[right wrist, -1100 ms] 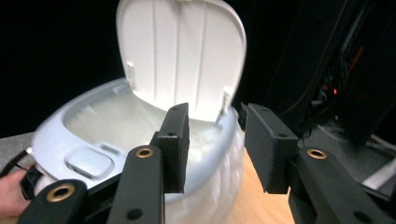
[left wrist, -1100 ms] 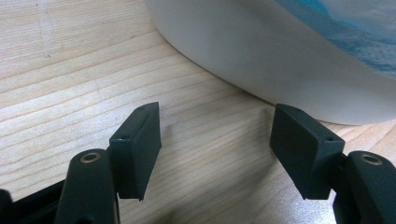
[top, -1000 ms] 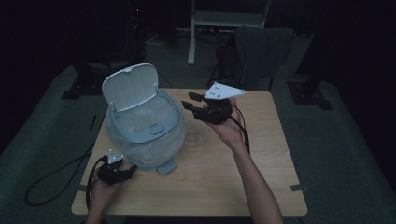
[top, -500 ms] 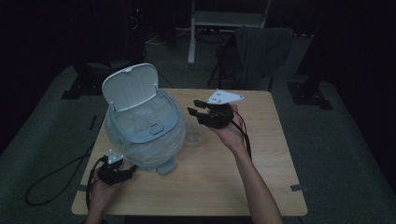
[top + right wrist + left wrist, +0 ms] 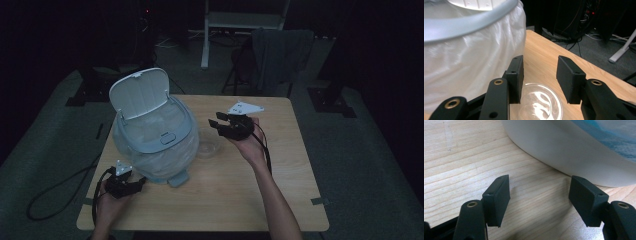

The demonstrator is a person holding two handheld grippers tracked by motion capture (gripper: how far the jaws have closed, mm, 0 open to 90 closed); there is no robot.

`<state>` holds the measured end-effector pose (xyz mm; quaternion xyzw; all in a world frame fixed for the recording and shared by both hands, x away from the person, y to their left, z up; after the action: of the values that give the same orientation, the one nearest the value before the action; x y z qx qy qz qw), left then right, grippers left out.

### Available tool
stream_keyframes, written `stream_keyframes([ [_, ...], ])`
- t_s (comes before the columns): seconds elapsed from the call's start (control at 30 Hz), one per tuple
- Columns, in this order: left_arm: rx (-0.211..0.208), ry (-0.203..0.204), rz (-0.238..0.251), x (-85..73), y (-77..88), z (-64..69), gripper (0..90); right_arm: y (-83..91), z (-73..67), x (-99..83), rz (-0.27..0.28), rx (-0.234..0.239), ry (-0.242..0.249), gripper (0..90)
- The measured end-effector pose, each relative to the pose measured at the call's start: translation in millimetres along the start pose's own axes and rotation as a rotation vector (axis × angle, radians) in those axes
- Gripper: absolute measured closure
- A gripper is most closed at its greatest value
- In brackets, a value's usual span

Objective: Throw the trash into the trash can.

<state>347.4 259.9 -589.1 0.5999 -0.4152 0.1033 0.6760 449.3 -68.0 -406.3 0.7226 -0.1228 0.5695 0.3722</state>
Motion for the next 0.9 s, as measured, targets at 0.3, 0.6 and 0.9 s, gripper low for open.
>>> stream_keyframes([
  [0.3, 0.0, -0.001, 0.002, -0.5, 0.4, 0.0, 34.1, -12.9, 19.4, -26.0, -0.048, -0.032, -0.062, 56.3],
  [0.6, 0.0, 0.001, 0.002, -0.6, 0.4, 0.2, 34.0, -17.9, 31.8, -40.3, -0.073, -0.045, -0.103, 56.6],
  [0.9, 0.0, 0.0, 0.002, -0.6, 0.4, 0.1, 34.0, -36.2, 43.7, -64.3, -0.134, -0.048, -0.167, 56.9],
])
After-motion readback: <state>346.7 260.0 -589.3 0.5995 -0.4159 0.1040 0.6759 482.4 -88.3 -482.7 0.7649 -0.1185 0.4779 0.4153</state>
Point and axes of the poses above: each handheld gripper's, and its own axes: y roughly backward along the jaws, x roughly out of its top, z roughly to its right, the point moved 7 cm from there along -y, roughly forward along the jaws, and after that the axes turned 4 degrees about -y, right-handed, at the moved point
